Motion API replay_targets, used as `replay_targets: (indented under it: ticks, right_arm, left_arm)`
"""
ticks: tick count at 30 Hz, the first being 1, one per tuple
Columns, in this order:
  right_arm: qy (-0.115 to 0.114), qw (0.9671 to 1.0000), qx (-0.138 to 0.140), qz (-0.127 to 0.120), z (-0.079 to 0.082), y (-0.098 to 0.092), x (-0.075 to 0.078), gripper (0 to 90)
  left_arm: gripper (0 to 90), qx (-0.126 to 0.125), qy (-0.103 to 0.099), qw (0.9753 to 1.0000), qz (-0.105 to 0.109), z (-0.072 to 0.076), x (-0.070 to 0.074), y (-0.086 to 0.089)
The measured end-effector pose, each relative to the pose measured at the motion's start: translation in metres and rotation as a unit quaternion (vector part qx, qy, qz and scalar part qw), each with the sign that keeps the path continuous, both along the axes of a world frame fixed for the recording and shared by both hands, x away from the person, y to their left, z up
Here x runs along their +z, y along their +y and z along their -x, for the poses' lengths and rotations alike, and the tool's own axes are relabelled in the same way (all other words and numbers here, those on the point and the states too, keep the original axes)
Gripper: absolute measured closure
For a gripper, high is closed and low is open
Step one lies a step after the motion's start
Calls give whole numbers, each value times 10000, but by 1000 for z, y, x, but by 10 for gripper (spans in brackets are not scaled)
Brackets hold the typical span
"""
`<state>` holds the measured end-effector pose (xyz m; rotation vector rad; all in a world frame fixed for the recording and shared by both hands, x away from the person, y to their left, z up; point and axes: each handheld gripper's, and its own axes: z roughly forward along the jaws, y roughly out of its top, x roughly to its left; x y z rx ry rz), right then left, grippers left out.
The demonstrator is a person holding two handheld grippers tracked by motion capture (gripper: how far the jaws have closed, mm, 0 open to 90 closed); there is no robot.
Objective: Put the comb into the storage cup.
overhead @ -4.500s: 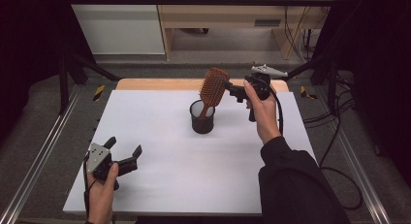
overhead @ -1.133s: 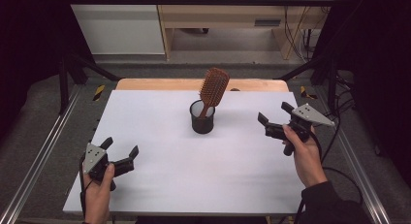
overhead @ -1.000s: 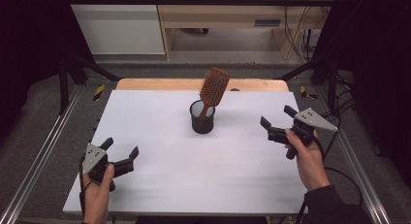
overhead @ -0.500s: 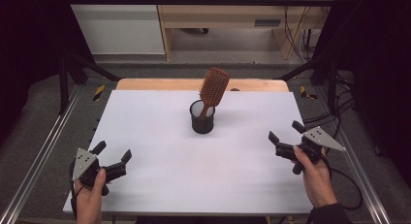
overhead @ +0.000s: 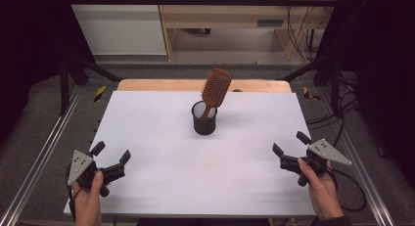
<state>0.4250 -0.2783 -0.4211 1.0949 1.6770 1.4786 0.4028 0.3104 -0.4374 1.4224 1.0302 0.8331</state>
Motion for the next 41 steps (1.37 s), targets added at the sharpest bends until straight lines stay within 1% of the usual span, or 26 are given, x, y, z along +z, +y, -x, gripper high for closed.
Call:
replay_targets:
  ticks: [1,5,8,11,13,17,21,26,30,33,37,41]
  right_arm:
    - [-17,10000,26,35,1,1,-1,28]
    - [-40,10000,48,45,4,4,-3,28]
    - [-47,9999,88,94,6,7,-6,28]
    - [-70,9999,95,64,8,10,-9,28]
    - [-51,9999,116,27,9,13,-13,28]
    - [4,9997,209,92,9,20,-22,28]
    - [11,9994,306,137,10,23,-25,28]
    - [27,9992,388,117,10,27,-30,28]
    - [93,9984,539,161,10,33,-33,30]
    - [74,9978,613,225,9,37,-34,31]
    - [45,9976,660,207,9,39,-33,31]
    - [44,9977,632,221,8,39,-34,31]
  left_arm:
    - [27,-15,4,10000,4,0,0,0]
    - [27,-46,1,10000,-3,1,0,-1]
    - [26,-90,-32,10000,-1,1,1,-1]
    - [26,-99,-38,9999,-1,1,2,-2]
    - [26,-119,-38,9999,-1,1,2,-2]
    - [26,-155,-77,9998,36,1,2,-2]
    - [25,-190,-128,9997,67,2,2,-2]
    - [22,-244,-174,9995,52,2,3,-4]
    - [22,-278,-178,9994,83,2,3,-5]
    - [22,-299,-167,9993,126,2,3,-5]
    - [21,-343,-140,9992,138,2,3,-6]
    - [21,-380,-126,9991,128,1,3,-7]
